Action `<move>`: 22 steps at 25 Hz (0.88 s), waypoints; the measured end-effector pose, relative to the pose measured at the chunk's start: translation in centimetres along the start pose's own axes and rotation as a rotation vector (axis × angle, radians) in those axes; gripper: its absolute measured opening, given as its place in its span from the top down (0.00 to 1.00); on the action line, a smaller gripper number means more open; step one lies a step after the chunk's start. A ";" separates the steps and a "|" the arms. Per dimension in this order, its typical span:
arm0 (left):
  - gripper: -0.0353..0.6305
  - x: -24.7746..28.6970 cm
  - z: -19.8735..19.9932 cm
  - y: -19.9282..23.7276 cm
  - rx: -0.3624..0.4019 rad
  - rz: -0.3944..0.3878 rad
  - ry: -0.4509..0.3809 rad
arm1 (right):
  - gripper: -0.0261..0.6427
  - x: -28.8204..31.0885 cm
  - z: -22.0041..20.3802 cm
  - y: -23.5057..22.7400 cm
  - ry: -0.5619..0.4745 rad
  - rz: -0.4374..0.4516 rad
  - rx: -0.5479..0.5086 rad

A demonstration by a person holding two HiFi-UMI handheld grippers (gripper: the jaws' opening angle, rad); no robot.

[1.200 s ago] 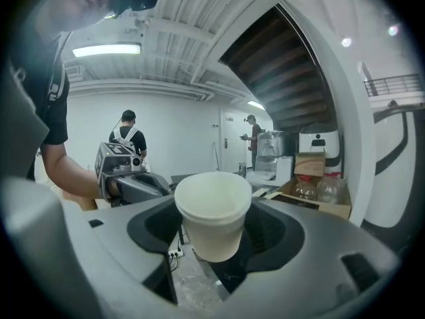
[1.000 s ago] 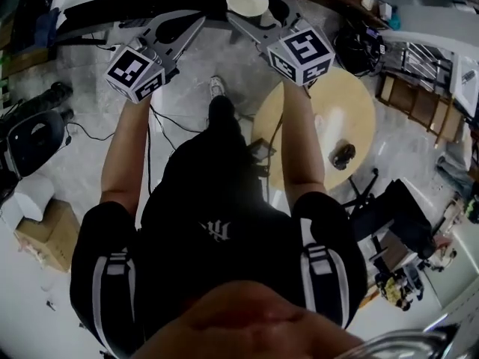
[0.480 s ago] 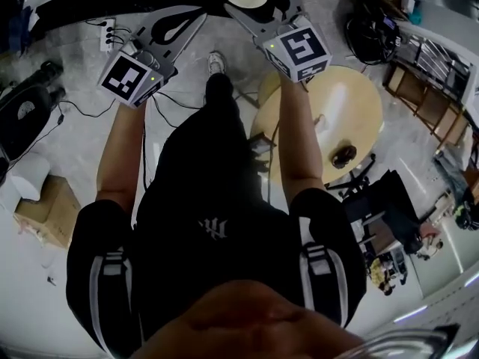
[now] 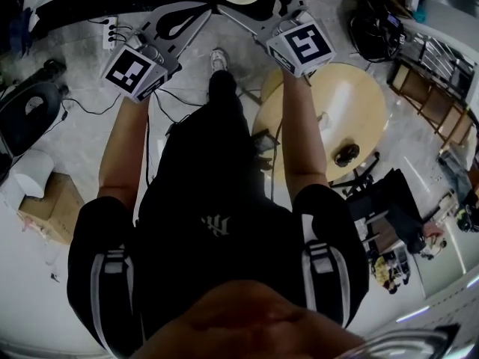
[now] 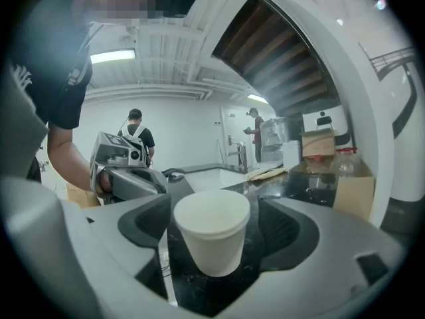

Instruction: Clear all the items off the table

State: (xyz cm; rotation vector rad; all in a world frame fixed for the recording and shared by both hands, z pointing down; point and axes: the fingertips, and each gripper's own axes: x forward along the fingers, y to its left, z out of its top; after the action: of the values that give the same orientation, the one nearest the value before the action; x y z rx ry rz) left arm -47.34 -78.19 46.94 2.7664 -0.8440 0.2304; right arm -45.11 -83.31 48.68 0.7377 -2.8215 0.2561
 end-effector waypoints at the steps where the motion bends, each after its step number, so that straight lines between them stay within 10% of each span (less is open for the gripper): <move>1: 0.93 -0.1 0.3 -0.1 0.003 0.001 -0.002 | 0.34 -0.2 0.5 0.0 -0.005 0.000 -0.007; 8: 0.93 -2.8 3.9 -2.3 -0.010 0.001 -0.041 | 0.39 -4.0 5.6 2.2 -0.046 -0.027 -0.055; 16: 0.93 -10.1 10.5 -13.3 0.098 -0.010 -0.174 | 0.91 -11.3 12.7 13.8 -0.143 -0.007 -0.156; 22: 0.93 -14.7 13.7 -21.3 0.156 -0.037 -0.246 | 0.95 -16.5 15.8 22.9 -0.169 0.021 -0.218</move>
State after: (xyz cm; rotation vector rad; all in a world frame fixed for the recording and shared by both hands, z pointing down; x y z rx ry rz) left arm -46.22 -57.04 26.73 2.9968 -0.8636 -0.0553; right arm -45.03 -59.55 26.82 0.7119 -2.9518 -0.1154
